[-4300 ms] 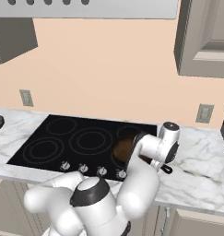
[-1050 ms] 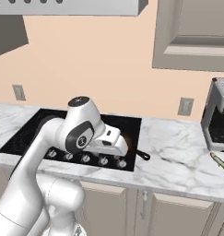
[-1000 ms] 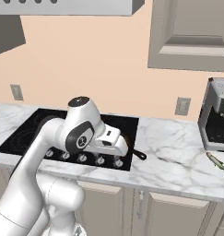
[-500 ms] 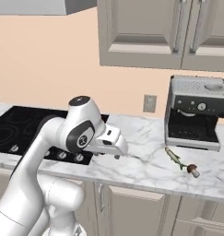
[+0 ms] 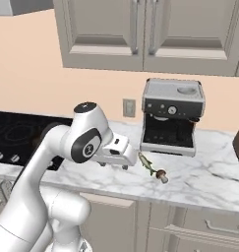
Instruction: Place both pans onto different burners. Then place the mushroom and the fish on different pans.
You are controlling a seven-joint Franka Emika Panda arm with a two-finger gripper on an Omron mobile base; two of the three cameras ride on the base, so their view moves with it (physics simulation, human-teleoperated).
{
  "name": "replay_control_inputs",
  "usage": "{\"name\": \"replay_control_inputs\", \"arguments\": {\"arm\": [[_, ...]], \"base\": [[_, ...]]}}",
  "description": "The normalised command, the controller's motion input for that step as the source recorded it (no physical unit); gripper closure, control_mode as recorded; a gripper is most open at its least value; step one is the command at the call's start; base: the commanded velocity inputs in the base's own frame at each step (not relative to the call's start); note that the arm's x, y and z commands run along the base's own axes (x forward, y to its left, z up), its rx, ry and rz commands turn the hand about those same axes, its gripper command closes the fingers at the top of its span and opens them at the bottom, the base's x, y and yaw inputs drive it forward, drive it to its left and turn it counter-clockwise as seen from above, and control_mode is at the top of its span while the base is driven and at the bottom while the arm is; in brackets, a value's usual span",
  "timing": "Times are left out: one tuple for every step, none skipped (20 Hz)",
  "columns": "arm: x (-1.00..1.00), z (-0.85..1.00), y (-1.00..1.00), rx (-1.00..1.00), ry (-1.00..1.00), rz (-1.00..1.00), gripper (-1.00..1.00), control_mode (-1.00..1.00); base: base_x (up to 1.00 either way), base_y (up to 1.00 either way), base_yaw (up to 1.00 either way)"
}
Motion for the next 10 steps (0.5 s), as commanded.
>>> {"name": "replay_control_inputs", "arguments": {"arm": [[0.00,0.00,0.00,0.00,0.00,0.00,-1.00,1.00],[0.00,0.00,0.00,0.00,0.00,0.00,-1.00,1.00],[0.00,0.00,0.00,0.00,0.00,0.00,-1.00,1.00],[0.00,0.00,0.00,0.00,0.00,0.00,-1.00,1.00],[0.00,0.00,0.00,0.00,0.00,0.00,-1.00,1.00],[0.00,0.00,0.00,0.00,0.00,0.00,-1.00,1.00],[0.00,0.00,0.00,0.00,0.00,0.00,-1.00,1.00],[0.00,0.00,0.00,0.00,0.00,0.00,-1.00,1.00],[0.00,0.00,0.00,0.00,0.00,0.00,-1.00,1.00],[0.00,0.00,0.00,0.00,0.00,0.00,-1.00,1.00]], "base": [[0.00,-0.57,0.00],[0.02,-0.60,0.00],[0.06,-0.59,0.00],[0.13,-0.59,0.00],[0.14,-0.61,0.00],[0.15,-0.60,0.00],[0.14,-0.59,0.00],[0.14,-0.60,0.00],[0.14,-0.57,0.00],[0.15,-0.52,0.00]]}}
